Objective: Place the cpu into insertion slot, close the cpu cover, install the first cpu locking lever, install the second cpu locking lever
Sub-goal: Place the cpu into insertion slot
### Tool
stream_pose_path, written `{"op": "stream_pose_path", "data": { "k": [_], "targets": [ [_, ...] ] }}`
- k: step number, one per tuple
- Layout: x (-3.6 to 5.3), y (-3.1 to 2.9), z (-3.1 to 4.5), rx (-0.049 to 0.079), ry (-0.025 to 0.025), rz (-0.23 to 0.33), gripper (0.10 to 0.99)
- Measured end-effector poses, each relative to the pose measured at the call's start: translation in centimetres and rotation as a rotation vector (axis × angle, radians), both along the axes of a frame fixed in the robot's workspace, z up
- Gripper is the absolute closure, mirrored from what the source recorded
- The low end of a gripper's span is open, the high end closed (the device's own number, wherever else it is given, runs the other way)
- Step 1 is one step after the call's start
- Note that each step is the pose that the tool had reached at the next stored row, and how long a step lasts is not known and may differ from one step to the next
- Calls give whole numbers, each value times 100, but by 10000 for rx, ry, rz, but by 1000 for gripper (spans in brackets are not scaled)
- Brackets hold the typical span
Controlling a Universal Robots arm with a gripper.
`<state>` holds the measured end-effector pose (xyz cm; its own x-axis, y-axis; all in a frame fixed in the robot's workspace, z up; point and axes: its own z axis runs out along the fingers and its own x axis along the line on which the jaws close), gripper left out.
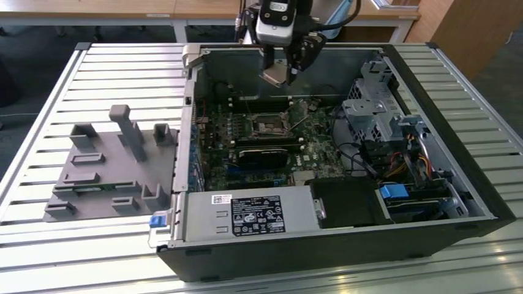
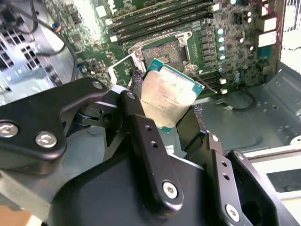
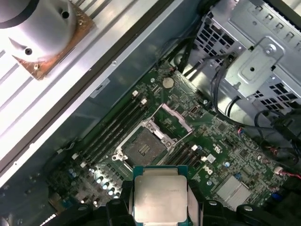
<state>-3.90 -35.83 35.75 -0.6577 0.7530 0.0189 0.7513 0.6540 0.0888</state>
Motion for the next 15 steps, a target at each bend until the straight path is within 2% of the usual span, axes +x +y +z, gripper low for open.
{"op": "stream_pose_path", "data": {
  "k": [15],
  "targets": [
    [0,1,-91,-20,1,-2060,545]
  ]
}}
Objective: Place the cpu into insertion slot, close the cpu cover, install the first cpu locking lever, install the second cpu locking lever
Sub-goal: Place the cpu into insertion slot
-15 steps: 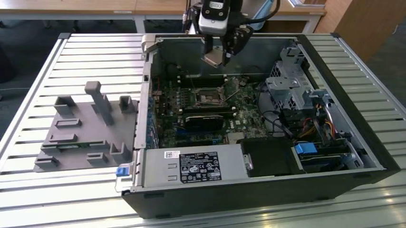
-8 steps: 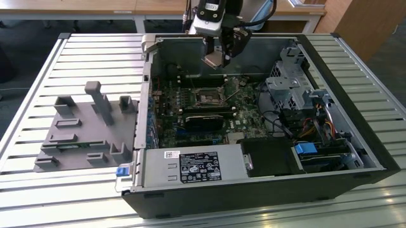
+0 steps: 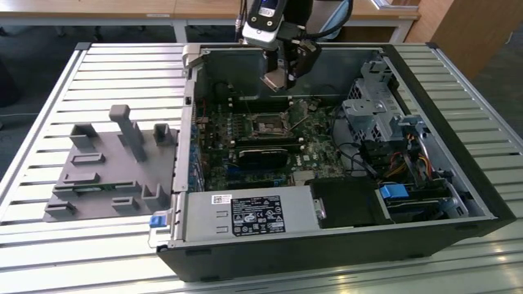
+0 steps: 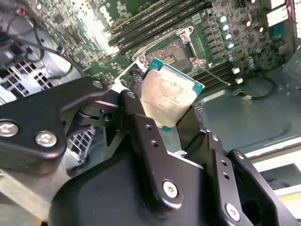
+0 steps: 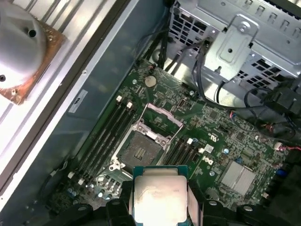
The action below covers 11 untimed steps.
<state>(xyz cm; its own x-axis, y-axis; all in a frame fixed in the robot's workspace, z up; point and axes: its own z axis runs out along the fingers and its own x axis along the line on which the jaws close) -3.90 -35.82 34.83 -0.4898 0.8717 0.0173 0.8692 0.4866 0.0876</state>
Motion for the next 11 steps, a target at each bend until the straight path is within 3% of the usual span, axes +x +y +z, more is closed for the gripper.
{"op": "stream_pose_path", "data": {
  "k": [11],
  "targets": [
    [0,1,-81,1,0,-1927,545]
  ]
}}
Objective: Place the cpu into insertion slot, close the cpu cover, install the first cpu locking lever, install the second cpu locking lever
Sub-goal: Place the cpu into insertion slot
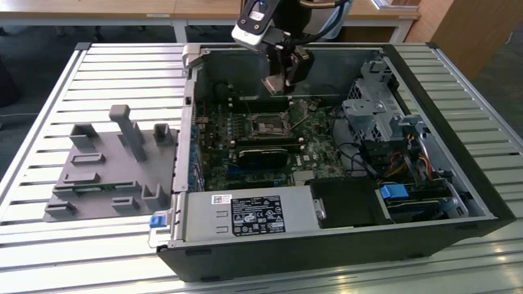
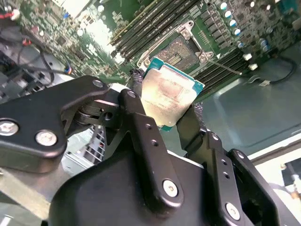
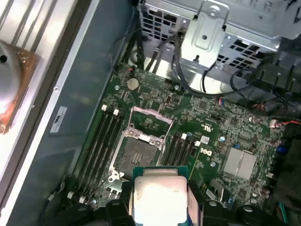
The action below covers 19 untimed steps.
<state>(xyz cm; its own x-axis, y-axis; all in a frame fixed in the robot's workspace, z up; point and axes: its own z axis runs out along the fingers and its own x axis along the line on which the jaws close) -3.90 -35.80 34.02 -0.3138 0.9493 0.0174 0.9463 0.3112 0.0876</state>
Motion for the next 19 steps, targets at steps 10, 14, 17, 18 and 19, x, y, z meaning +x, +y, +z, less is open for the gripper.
{"op": "stream_pose_path", "data": {
  "k": [10,14,17,18,19],
  "targets": [
    [-1,7,-43,-30,-2,-1020,545],
    [-2,9,-72,-82,-6,-1132,545],
    [-1,11,-99,-125,-5,-1190,545],
    [-1,11,-106,-126,-5,-1197,545],
    [-1,11,-113,-127,-4,-1203,545]
  ]
}}
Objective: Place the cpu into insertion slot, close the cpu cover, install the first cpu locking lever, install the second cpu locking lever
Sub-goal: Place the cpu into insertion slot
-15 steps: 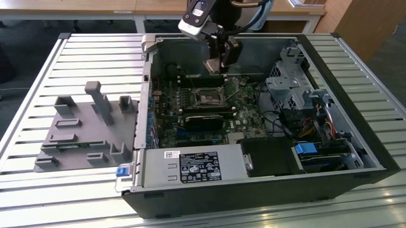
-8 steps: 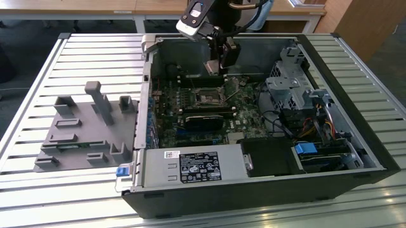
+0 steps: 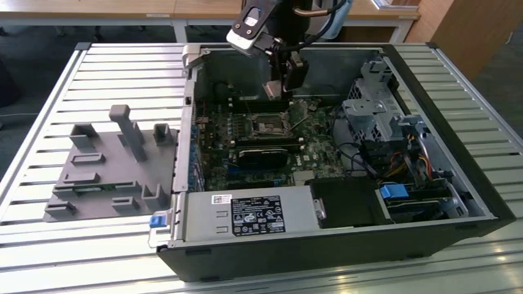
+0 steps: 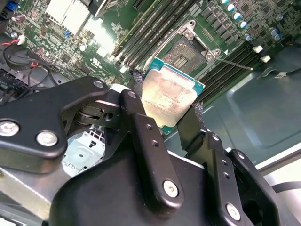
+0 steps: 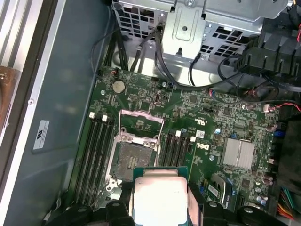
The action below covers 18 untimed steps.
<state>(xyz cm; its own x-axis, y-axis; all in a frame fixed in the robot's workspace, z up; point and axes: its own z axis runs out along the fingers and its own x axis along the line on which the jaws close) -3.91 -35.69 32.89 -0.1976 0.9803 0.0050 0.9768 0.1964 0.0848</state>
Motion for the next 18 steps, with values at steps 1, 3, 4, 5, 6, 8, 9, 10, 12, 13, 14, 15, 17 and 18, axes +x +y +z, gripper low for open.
{"op": "stream_pose_path", "data": {
  "k": [1,3,4,5,6,8,9,10,12,13,14,15,17,18],
  "targets": [
    [0,0,-7,0,0,-8,545],
    [0,0,-22,-2,-1,-18,545],
    [0,0,-30,-5,0,-22,545],
    [0,0,-39,-4,0,-26,545],
    [0,0,-48,-5,0,-27,545],
    [0,3,-73,-7,1,-36,545],
    [0,5,-90,-7,2,-59,545],
    [0,5,-105,-7,2,-104,545],
    [-1,6,-136,-9,3,-226,545],
    [-1,8,-149,-8,3,-286,545],
    [-1,11,-162,-9,3,-337,545],
    [-1,14,-174,-10,3,-399,545],
    [0,19,-199,-8,2,-613,545],
    [0,20,-213,-7,1,-758,545]
  ]
}}
